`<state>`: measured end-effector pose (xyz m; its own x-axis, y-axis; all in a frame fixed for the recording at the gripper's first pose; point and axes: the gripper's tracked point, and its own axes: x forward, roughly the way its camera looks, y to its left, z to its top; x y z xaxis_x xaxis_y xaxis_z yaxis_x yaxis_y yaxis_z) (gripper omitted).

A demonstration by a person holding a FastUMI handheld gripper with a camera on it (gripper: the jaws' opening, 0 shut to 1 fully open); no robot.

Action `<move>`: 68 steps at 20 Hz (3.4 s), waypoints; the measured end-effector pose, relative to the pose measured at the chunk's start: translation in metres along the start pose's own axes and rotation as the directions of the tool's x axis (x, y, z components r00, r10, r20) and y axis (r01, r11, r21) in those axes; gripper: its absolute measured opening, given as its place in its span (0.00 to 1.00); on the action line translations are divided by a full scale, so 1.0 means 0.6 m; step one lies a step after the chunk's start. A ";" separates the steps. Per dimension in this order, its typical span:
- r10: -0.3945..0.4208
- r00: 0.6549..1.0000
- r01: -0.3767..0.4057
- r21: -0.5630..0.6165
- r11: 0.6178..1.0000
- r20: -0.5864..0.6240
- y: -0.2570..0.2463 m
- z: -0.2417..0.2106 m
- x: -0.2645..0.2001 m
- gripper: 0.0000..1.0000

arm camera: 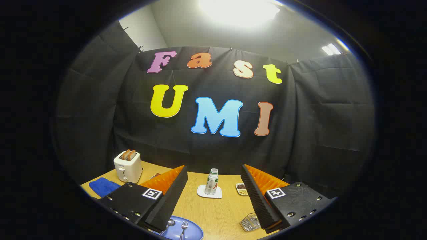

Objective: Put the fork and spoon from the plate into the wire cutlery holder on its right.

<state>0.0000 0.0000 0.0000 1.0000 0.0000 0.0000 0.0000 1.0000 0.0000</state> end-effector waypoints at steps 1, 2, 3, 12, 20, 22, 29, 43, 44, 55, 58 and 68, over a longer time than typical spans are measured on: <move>0.007 1.000 -0.007 -0.001 1.000 -0.001 0.004 -0.002 0.001 0.98; 0.014 1.000 -0.015 -0.001 1.000 -0.003 0.007 -0.002 0.001 0.98; 0.020 1.000 -0.020 -0.001 1.000 -0.005 0.007 -0.003 0.002 0.98; 0.040 0.999 -0.040 -0.004 0.999 -0.031 0.012 -0.017 0.004 0.96; 0.067 0.992 -0.070 -0.028 0.997 -0.108 0.029 -0.054 -0.005 0.96; 0.071 0.990 -0.075 -0.029 0.997 -0.124 0.033 -0.064 -0.009 0.96; 0.089 0.981 -0.089 0.008 0.996 -0.171 0.057 -0.092 -0.015 0.97; 0.166 0.833 -0.191 0.007 0.982 -0.528 0.110 -0.262 -0.048 0.97; 0.169 0.818 -0.202 0.002 0.979 -0.550 0.115 -0.274 -0.051 0.97; 0.190 0.558 -0.281 0.032 0.959 -0.808 0.145 -0.437 -0.107 0.97; 0.195 0.480 -0.299 0.049 0.953 -0.855 0.150 -0.480 -0.122 0.97; 0.122 0.325 -0.371 -0.007 0.929 -0.938 0.144 -0.554 -0.136 0.42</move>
<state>-0.0815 0.0867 -0.3322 0.3251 0.1222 -0.9377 -0.3705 0.9288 -0.0074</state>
